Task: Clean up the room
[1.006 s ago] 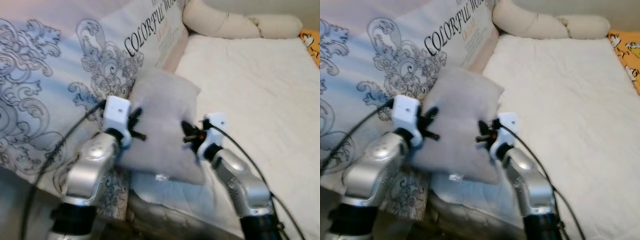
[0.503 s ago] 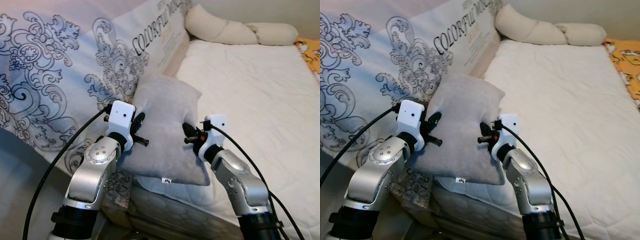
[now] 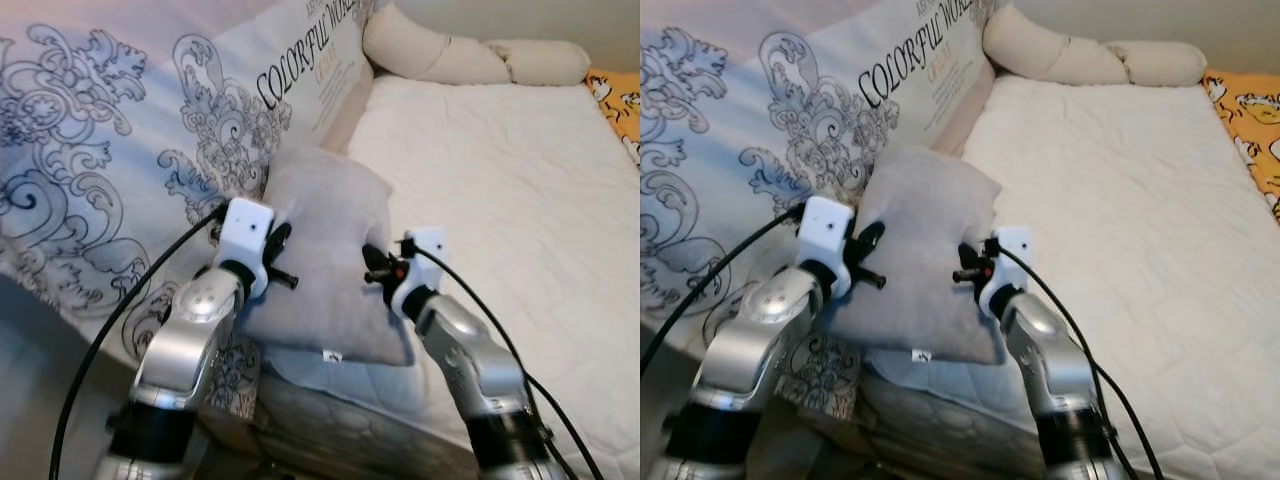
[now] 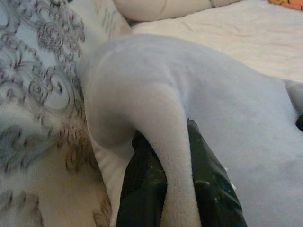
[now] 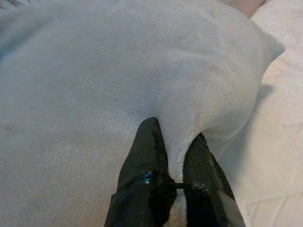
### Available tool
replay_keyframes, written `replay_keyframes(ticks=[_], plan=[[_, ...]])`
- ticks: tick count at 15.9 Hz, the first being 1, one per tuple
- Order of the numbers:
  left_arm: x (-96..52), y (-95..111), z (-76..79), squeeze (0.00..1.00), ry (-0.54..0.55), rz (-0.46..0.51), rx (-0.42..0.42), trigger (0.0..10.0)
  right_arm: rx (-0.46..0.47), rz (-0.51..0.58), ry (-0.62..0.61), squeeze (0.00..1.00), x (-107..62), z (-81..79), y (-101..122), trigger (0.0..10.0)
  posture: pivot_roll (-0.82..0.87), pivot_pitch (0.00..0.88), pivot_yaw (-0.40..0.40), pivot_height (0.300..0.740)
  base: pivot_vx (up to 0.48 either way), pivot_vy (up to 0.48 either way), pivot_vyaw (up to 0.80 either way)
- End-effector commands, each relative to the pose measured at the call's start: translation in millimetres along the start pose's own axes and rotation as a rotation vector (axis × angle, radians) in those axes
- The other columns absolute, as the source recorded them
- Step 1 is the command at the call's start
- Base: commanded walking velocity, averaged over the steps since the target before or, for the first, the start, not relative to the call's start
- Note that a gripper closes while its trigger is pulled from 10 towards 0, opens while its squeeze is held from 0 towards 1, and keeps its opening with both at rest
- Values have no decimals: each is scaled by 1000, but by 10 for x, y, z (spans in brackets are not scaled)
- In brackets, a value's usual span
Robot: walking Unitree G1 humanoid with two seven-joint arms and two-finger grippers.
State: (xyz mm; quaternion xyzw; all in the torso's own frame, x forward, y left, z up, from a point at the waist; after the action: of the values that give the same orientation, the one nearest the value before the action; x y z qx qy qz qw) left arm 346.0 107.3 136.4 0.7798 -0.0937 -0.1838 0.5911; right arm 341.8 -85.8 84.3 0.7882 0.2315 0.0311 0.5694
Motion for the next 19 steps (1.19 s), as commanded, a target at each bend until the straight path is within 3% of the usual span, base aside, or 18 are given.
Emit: replay_keyframes(ticks=[1, 3, 4, 5, 9, 11, 13, 14, 15, 19], plan=[[105, 167, -111, 0, 15, 64, 82, 10000, 4, 49, -38, 0, 78, 83, 90, 10000, 50, 0, 54, 740, 0, 0, 0], [339, 279, -157, 0, -14, 73, 198, 10000, 36, 17, -88, 0, 226, 177, 23, 10000, 44, 0, 42, 740, 0, 0, 0], [373, 302, -157, 0, -21, 76, 223, 10000, 43, 10, -97, 0, 249, 190, 11, 10000, 44, 0, 42, 740, 0, 0, 0], [500, 433, -196, 0, -18, 94, 254, 10000, 44, -16, -129, 0, 373, 193, -16, 10000, 42, 0, 54, 740, 0, 0, 0], [556, 438, -355, 0, 18, 76, 355, 10000, 58, -91, -148, 0, 512, 89, -196, 10000, 88, 10, 72, 740, 0, 0, 0], [500, 291, -451, 0, 49, 46, 454, 10000, 145, -114, -138, 0, 543, 6, -273, 10000, 112, 32, 66, 740, 0, 0, 0], [459, 161, -499, 0, 78, 31, 450, 10000, 177, -148, -159, 0, 523, 4, -405, 10000, 128, 35, 59, 740, 0, 0, 0], [445, 115, -522, 0, 96, 33, 471, 10000, 194, -157, -201, 1000, 496, 57, -463, 10000, 133, 40, 56, 740, 0, 0, 0], [440, 60, -526, 0, 106, 33, 514, 10000, 224, -159, -225, 1000, 472, 94, -508, 10000, 135, 42, 54, 740, 0, 0, 0], [443, -149, -600, 0, 182, 0, 535, 10000, 233, -131, -224, 1000, 380, 193, -606, 10000, 95, 29, 73, 740, 0, 0, 0]])
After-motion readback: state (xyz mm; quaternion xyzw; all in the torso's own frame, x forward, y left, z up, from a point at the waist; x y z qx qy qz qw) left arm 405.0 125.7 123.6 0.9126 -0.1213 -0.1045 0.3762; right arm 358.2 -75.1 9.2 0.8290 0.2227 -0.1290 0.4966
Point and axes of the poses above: a point about 5 cm out from each wrist's last joint towards the gripper, its own x axis pointing out of the wrist towards the gripper, its own y axis along the axis of the wrist's last joint, z = x × y, the point moved 4 cm from there along x, pointing out of the wrist towards the gripper, and after that the axes turned 4 degrees about x, right-handed, at the moved point
